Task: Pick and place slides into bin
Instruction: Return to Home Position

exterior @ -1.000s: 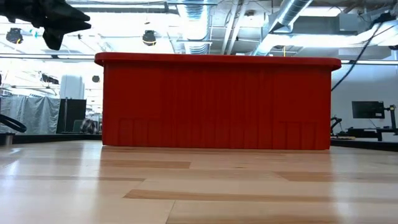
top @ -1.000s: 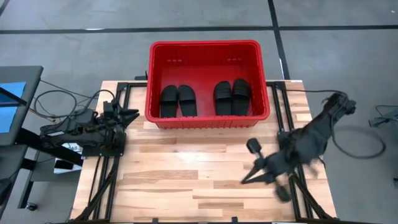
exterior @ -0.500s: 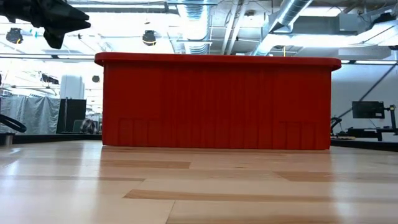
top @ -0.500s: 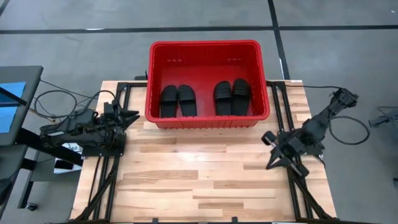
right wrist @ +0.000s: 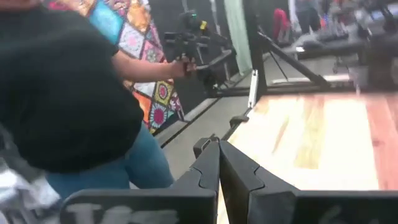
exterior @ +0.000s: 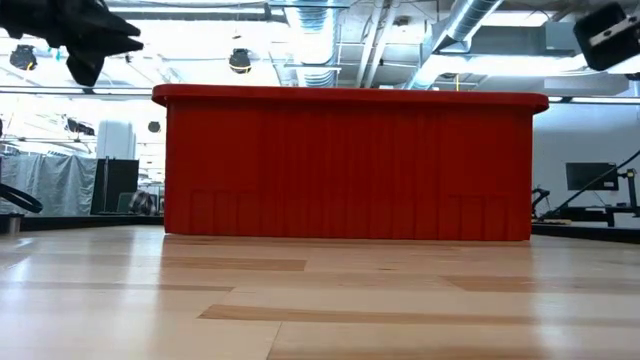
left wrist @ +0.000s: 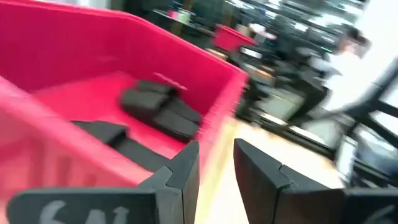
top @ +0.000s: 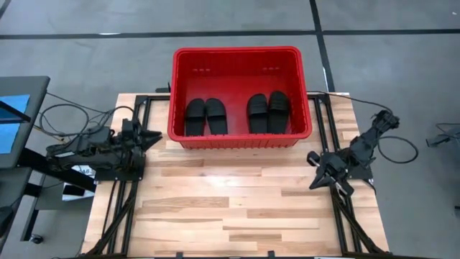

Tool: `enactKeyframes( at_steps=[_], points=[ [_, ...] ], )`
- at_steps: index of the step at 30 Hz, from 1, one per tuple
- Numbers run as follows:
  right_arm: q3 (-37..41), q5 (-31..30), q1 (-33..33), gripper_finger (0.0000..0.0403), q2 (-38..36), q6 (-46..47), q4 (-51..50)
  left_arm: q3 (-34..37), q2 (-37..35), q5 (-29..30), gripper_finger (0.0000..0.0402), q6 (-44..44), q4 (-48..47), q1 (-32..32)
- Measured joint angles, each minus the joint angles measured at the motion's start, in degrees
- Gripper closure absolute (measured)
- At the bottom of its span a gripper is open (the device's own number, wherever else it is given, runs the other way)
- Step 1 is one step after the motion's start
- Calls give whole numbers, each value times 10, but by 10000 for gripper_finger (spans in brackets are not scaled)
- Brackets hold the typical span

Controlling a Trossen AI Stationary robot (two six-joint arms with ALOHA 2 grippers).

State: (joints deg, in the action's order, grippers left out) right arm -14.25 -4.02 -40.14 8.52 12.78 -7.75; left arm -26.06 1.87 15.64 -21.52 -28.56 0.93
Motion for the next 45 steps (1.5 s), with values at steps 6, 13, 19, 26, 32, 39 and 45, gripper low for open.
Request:
enactKeyframes(
  at_steps=[6,13,19,26,32,39,45],
  points=[
    [27,12,0,403,-12,-86,10,33,0,-135,313,6,85,0],
    [43,12,0,403,-11,-68,14,153,0,-166,313,-6,276,-19],
    [44,12,0,403,-11,-72,13,203,1,-183,313,-36,337,-101],
    [43,13,0,403,-11,-68,-12,226,1,-118,313,-23,352,-227],
    [43,57,0,403,-11,-68,-46,226,0,-97,313,28,328,-295],
    [43,87,0,403,-11,-41,-93,226,0,10,313,13,280,-313],
    [43,86,0,403,-11,-13,-118,226,0,12,313,25,279,-313]
  ],
)
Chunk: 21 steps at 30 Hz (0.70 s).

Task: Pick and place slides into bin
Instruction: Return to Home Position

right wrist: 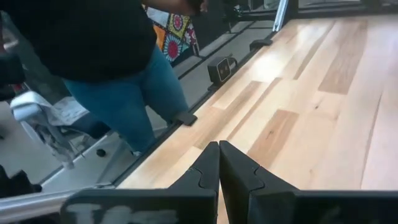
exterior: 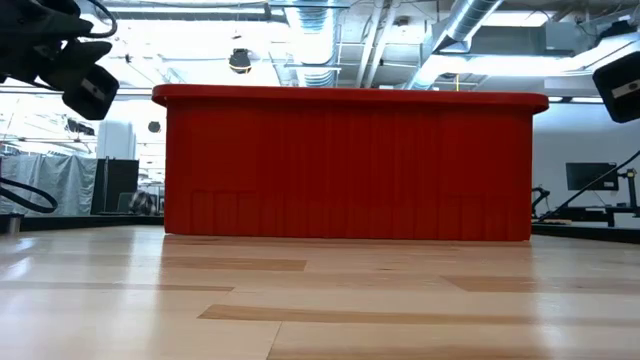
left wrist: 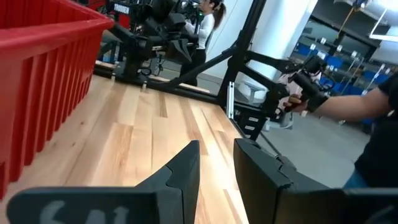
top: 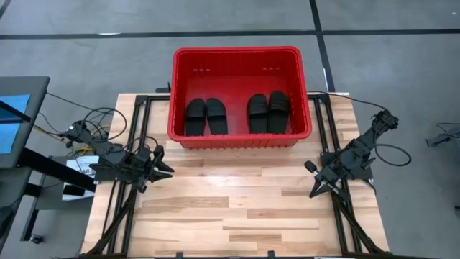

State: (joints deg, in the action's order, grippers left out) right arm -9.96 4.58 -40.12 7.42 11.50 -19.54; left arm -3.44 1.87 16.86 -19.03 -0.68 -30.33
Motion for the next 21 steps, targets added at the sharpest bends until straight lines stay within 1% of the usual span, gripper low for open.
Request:
enactKeyframes(
  at_steps=[3,7,12,21],
  points=[
    [0,0,0,403,0,30,3,0,0,0,313,-23,-2,0],
    [0,-1,0,403,0,65,2,0,0,1,313,-10,-26,0],
    [0,-1,0,403,0,65,0,-5,0,0,313,-9,-59,0],
    [0,-1,0,403,0,65,0,-5,0,0,313,-5,-62,0]
  ],
)
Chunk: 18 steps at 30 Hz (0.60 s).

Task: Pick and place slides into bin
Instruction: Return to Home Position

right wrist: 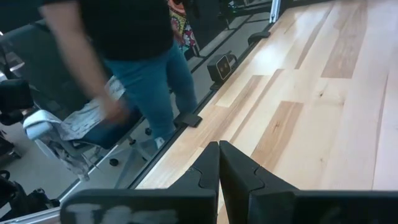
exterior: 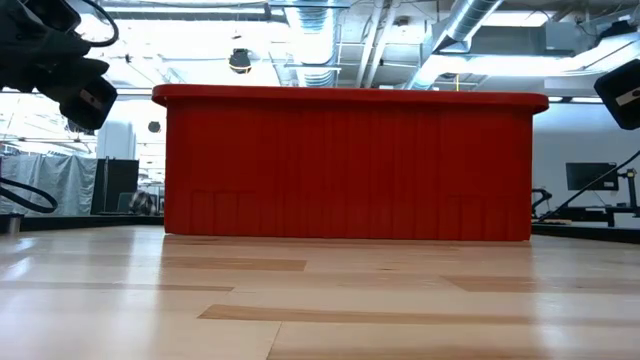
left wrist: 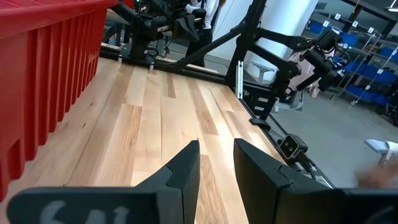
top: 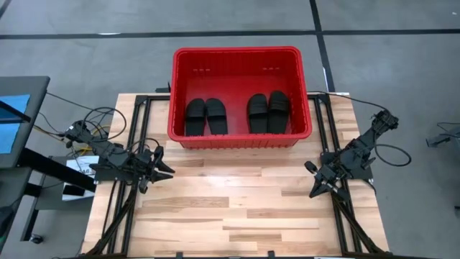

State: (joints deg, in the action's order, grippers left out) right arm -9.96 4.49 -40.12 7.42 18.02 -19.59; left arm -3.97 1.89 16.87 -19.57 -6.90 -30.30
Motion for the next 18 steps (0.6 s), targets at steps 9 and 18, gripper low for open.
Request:
enactKeyframes(
  at_steps=[9,18],
  points=[
    [0,0,0,403,0,0,0,0,0,0,313,0,0,0],
    [0,0,0,403,0,0,0,0,0,0,313,17,-1,0]
  ],
)
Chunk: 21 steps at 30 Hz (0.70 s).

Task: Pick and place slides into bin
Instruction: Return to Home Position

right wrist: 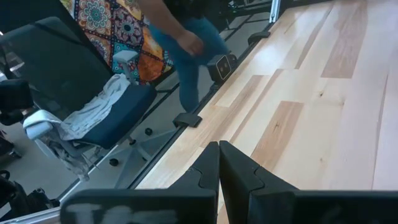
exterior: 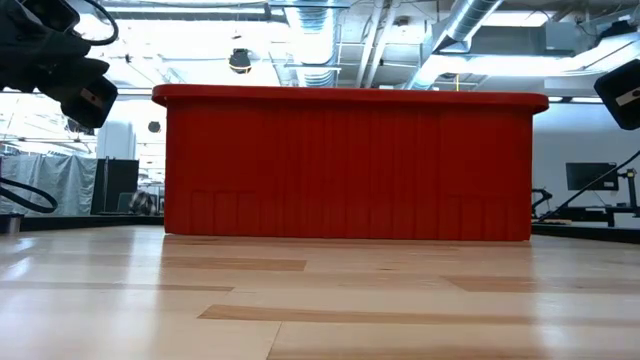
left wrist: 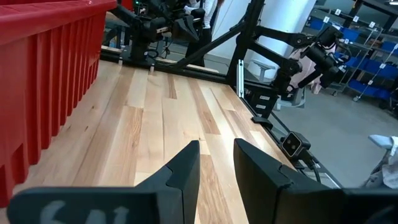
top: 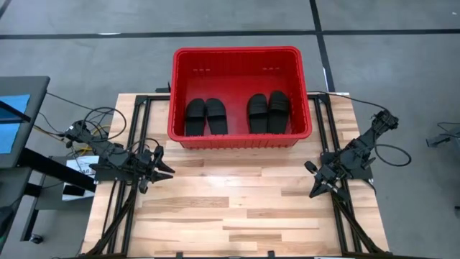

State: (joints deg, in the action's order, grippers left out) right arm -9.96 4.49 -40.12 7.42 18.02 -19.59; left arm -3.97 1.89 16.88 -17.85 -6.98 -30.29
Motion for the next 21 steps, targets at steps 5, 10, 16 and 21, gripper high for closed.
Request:
enactKeyframes(
  at_steps=[5,10,16,21],
  points=[
    [0,0,0,403,0,0,0,0,0,0,313,0,0,0],
    [0,0,0,403,0,0,0,0,0,0,313,5,0,0],
    [0,0,0,403,0,0,0,0,0,0,313,7,0,0],
    [0,0,0,403,0,0,0,0,0,0,313,7,0,0]
  ],
)
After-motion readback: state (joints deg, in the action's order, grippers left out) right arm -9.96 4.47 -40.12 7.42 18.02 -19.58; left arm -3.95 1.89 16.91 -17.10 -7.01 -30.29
